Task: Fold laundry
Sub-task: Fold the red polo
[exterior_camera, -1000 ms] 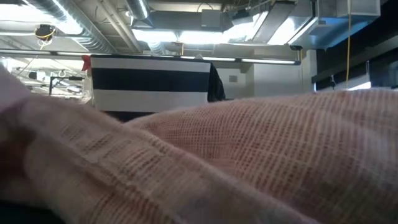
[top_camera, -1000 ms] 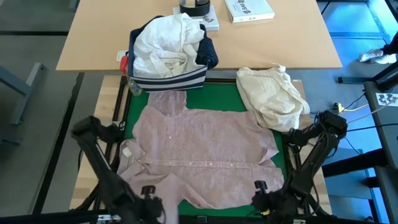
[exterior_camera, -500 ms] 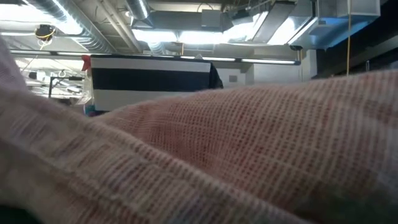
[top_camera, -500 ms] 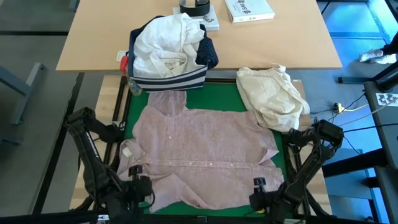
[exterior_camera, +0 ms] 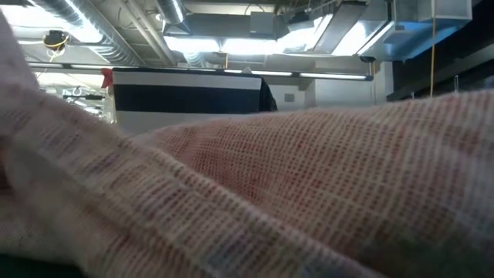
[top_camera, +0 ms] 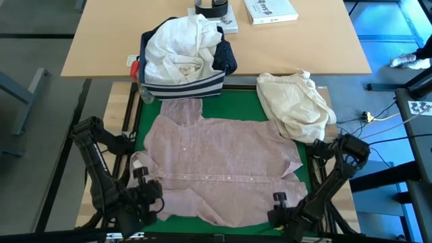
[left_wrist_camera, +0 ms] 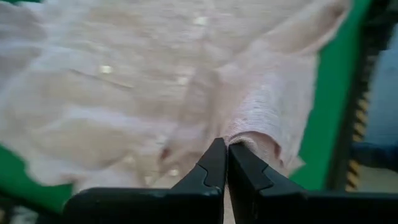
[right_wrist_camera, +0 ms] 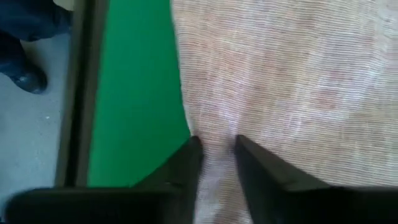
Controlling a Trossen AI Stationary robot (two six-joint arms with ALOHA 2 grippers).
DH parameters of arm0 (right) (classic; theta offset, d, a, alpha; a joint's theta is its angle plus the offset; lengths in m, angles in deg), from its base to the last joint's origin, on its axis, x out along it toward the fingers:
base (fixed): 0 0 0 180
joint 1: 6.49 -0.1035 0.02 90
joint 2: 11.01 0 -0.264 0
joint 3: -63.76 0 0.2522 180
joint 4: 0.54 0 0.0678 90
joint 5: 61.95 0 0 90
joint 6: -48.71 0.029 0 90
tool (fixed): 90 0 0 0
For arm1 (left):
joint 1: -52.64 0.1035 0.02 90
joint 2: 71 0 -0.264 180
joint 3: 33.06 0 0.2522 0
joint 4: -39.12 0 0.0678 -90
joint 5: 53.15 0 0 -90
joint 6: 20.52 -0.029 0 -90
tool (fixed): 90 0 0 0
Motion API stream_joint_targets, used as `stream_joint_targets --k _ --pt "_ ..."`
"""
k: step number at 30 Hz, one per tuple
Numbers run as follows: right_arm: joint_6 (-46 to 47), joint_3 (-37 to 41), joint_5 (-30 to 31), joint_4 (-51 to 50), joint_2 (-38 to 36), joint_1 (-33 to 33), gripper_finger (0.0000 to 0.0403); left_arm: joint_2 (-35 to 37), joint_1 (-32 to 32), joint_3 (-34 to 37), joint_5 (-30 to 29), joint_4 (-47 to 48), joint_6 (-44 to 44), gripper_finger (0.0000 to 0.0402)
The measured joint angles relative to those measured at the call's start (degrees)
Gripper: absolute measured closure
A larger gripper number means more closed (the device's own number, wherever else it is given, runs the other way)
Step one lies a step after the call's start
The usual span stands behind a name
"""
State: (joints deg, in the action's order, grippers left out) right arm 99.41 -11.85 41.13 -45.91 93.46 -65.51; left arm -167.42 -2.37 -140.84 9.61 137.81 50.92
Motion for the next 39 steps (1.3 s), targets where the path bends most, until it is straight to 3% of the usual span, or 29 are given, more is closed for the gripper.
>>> stream_joint_targets --k 3,7,10,20,25,31,36,39 --pt "0.0 0.0 -2.3 -1.44 -0.77 1.82 0.0388 0.0 0.93 0.0 -1.65 4.78 0.43 0.0401" --pt "-0.01 0.0 -5.15 -3.65 -4.47 5.35 0.0384 0.86 3.07 1.98 -5.24 5.03 -2.26 0.0401" --pt "0.01 -0.02 -6.14 -7.45 -7.9 8.64 0.0397 2.39 6.26 5.94 -4.69 5.01 -4.32 0.0401" --pt "3.01 -0.01 -4.6 -20.7 -11.66 18.62 0.0397 17.32 15.09 30.52 -3.1 2.39 -4.1 0.0401" --pt "9.14 0.0 -1.21 -23.22 -11.64 22.52 0.0373 24.61 18.18 39.75 -2.46 -4.78 -7.09 0.0401" --pt "8.38 -1.21 -6.35 -21.6 -12.5 25.84 0.0307 27.48 19.44 43.72 -0.28 -12.47 -12.07 0.0401" --pt "0.26 -3.06 -9.66 -8.15 -13.3 21.05 0.0247 27.5 19.42 43.82 -0.05 -14.57 -14.85 0.0401" --pt "-6.96 -2.79 -7.41 -1.71 -12.37 16.83 0.0229 27.5 19.42 43.82 -0.07 -14.8 -15.92 0.0401"
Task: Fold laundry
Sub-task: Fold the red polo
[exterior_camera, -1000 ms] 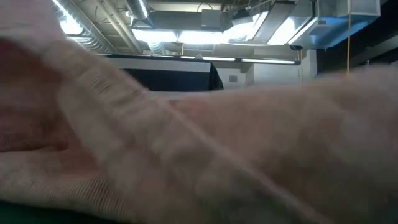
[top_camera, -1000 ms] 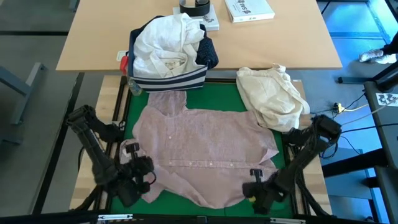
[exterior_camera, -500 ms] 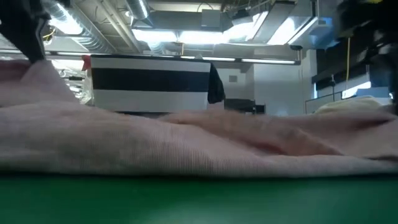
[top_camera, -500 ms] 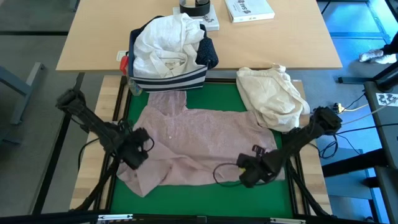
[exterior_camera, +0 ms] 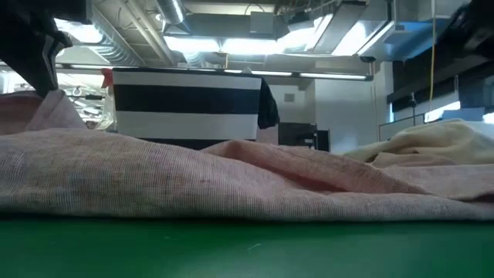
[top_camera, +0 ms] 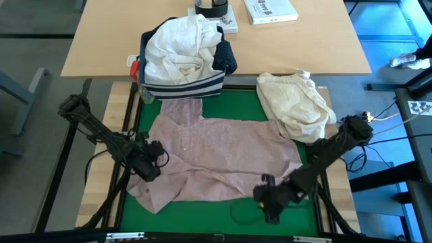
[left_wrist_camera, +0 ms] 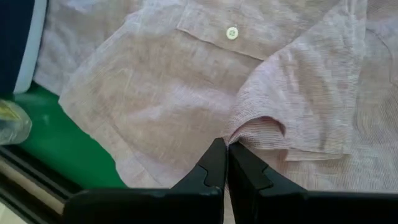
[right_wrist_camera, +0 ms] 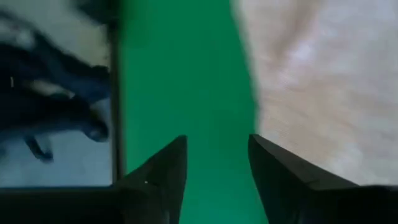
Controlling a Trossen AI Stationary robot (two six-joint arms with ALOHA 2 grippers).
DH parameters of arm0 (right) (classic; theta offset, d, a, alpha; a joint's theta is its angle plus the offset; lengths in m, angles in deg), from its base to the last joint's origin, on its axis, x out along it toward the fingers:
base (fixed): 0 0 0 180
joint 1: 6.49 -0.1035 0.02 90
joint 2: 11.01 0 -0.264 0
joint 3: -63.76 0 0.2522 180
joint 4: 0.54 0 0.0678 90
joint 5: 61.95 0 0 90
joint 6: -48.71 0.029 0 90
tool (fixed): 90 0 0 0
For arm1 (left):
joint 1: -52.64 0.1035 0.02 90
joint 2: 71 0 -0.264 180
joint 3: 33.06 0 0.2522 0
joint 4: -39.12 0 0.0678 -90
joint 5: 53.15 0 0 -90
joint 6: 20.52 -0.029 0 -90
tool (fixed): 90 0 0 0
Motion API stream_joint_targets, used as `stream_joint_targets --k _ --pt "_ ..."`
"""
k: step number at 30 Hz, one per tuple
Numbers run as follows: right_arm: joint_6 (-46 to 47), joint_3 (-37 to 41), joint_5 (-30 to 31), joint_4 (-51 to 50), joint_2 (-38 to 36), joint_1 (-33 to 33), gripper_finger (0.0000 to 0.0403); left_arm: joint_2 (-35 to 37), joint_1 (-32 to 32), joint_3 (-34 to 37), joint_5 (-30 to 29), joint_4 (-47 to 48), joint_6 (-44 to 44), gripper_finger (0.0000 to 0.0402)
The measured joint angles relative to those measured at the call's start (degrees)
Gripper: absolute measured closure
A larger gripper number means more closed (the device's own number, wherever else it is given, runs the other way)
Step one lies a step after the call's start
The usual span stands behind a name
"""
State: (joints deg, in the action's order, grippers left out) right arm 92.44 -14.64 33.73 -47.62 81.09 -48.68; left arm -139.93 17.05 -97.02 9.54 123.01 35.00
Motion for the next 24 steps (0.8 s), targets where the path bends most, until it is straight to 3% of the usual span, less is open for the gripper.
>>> stream_joint_targets --k 5,14,24 --pt "-0.27 0.73 8.94 -3.49 4.96 -3.39 0.0228 0.0 0.0 0.0 -0.2 -0.6 -1.85 0.0401" --pt "-0.43 0.71 8.84 -5.19 12.99 -3.96 0.0268 0.0 0.0 0.0 -0.13 -0.6 -2.14 0.0401" --pt "2.22 0.65 10.36 -7.54 13.9 -3.93 0.0393 -0.02 0.0 0.0 -0.17 -0.58 -2.16 0.0395"
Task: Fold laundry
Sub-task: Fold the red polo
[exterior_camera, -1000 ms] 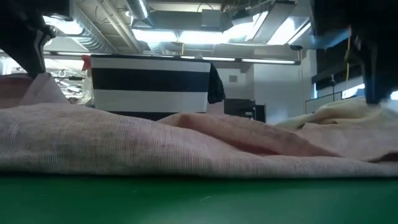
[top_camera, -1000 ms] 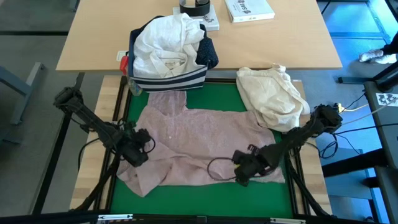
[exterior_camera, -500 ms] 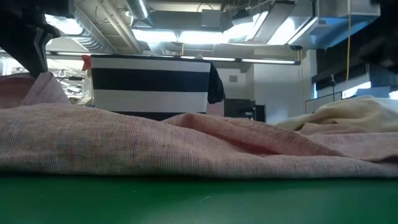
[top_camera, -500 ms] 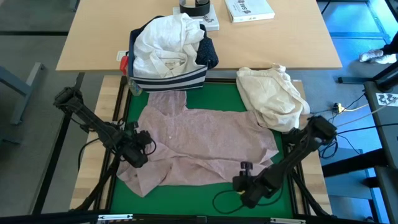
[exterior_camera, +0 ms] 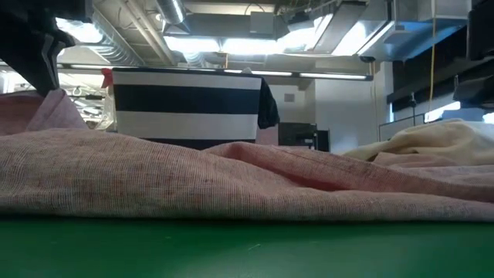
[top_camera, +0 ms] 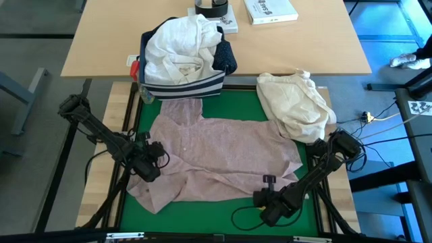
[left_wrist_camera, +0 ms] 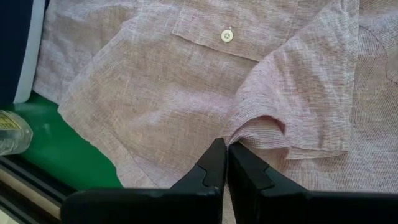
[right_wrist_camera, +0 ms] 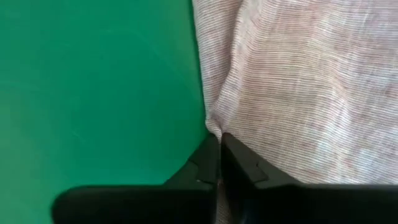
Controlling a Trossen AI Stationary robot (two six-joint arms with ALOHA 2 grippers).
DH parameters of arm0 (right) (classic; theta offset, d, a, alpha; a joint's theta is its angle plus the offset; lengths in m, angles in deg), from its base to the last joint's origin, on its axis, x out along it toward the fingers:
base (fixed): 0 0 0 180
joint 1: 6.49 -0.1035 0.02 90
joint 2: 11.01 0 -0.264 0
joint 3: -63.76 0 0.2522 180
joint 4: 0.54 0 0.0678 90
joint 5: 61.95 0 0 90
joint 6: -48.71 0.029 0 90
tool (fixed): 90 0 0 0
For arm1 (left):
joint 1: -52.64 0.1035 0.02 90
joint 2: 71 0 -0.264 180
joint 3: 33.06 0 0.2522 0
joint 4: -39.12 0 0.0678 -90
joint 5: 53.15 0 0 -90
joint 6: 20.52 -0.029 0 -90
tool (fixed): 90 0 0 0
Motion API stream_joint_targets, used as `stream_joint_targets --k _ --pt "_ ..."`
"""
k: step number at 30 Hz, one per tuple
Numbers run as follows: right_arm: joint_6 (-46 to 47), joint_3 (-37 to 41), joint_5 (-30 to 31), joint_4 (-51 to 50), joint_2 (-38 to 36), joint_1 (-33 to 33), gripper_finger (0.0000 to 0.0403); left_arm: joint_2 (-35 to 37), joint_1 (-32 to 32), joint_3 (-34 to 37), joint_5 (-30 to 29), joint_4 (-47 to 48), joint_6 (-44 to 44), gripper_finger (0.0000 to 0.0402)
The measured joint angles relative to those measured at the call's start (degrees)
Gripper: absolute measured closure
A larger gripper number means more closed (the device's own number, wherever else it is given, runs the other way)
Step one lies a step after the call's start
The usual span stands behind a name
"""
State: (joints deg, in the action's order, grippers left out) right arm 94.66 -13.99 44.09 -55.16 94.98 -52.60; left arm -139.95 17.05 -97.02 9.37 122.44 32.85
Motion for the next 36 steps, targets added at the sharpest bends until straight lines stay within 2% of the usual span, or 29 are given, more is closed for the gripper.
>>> stream_joint_targets --k 5,13,16,19,23,27,31,36 --pt "0.77 -0.67 -2.09 -1.32 -2.75 -0.05 0.0391 0.0 0.0 0.0 0.2 0.0 0.0 0.0394" --pt "-1.54 -2.05 -8.87 -8.59 -14.63 -1.03 0.04 -0.02 -0.21 -0.75 4.38 -0.19 -0.03 0.0393" --pt "-0.46 -2.05 -8.75 -9.7 -17.89 -2.07 0.0397 -0.02 -1.14 -2.52 3.96 -0.17 -0.05 0.0393" --pt "2.18 -2.08 -8.55 -9.48 -18.94 -1.9 0.0393 -0.02 -1.96 -4.43 3.0 0.25 -0.09 0.0393" --pt "4.88 -2.34 -14.88 -9.31 -18.97 -2.17 0.04 -0.02 -3.72 -7.83 3.19 -0.97 -0.07 0.0393" --pt "7.2 -4.18 -16.38 -7.01 -19.05 -5.5 0.04 -0.02 -6.93 -11.06 3.54 -8.04 -0.89 0.0393" --pt "11.16 -4.22 -15.5 -1.68 -18.71 -10.43 0.04 -0.95 -11.23 -11.61 4.6 -22.16 -1.2 0.0395" --pt "16.84 -4.22 -14.86 2.67 -16.49 -16.12 0.0401 -7.66 -16.11 -11.61 7.86 -35.92 4.84 0.0399"
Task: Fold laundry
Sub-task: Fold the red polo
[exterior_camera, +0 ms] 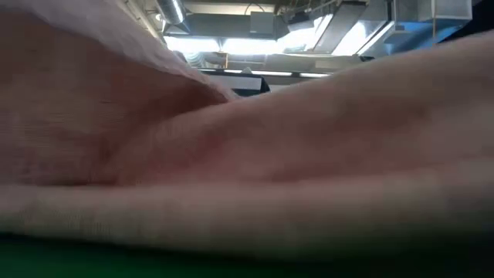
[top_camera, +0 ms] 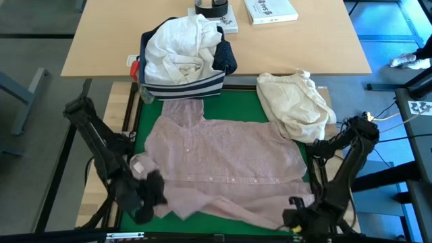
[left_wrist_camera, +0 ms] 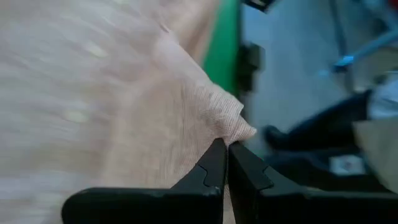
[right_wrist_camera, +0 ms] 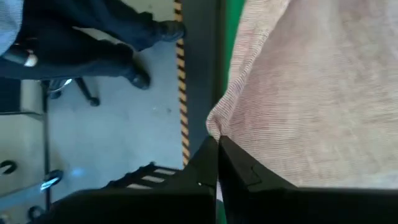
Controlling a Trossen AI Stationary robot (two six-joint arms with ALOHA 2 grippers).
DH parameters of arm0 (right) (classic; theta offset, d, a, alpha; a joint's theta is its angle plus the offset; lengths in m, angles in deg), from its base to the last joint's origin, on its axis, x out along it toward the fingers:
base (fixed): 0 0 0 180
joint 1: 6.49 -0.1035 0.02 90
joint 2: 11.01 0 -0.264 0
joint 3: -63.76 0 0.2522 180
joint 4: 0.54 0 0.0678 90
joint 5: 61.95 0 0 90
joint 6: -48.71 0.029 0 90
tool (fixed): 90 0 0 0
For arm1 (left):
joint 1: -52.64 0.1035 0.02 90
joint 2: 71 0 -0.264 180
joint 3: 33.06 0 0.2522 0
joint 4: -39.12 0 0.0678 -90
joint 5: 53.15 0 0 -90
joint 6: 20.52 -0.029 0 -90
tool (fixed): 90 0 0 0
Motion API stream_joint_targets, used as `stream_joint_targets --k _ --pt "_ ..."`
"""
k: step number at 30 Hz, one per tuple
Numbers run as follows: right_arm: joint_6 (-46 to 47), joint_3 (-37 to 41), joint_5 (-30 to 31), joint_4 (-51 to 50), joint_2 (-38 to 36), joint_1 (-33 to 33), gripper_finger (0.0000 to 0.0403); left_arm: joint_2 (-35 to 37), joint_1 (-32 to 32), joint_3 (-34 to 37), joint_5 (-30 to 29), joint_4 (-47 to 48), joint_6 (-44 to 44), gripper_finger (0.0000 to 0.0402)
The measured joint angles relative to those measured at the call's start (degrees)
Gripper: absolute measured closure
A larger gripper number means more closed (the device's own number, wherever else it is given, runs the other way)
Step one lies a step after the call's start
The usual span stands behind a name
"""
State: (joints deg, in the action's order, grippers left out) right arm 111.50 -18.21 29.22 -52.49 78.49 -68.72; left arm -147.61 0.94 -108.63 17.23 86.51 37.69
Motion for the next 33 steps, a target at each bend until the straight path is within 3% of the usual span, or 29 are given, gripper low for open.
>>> stream_joint_targets --k 6,10,14,21,25,33 --pt "2.07 0.0 0.31 6.85 3.24 -4.53 0.0401 -12.67 -5.68 -2.47 5.62 -11.2 12.89 0.04" --pt "3.2 0.0 0.76 9.11 4.14 -6.22 0.0401 -20.54 -8.87 -8.92 8.62 -9.6 19.49 0.04" --pt "2.87 0.0 0.87 8.9 3.97 -6.45 0.0401 -24.69 -10.45 -17.29 9.03 -2.23 21.94 0.0401" --pt "1.07 0.0 4.74 3.98 0.77 -6.37 0.0402 -22.34 -8.18 -31.34 -3.82 18.71 20.48 0.0401" --pt "1.28 0.02 8.42 -1.87 -3.15 -6.37 0.0402 -20.04 -4.69 -37.58 -7.52 31.74 17.96 0.0401" --pt "1.17 0.0 17.02 -16.44 -13.2 -0.34 0.0402 -12.01 6.1 -37.87 -8.65 51.53 12.3 0.0401"
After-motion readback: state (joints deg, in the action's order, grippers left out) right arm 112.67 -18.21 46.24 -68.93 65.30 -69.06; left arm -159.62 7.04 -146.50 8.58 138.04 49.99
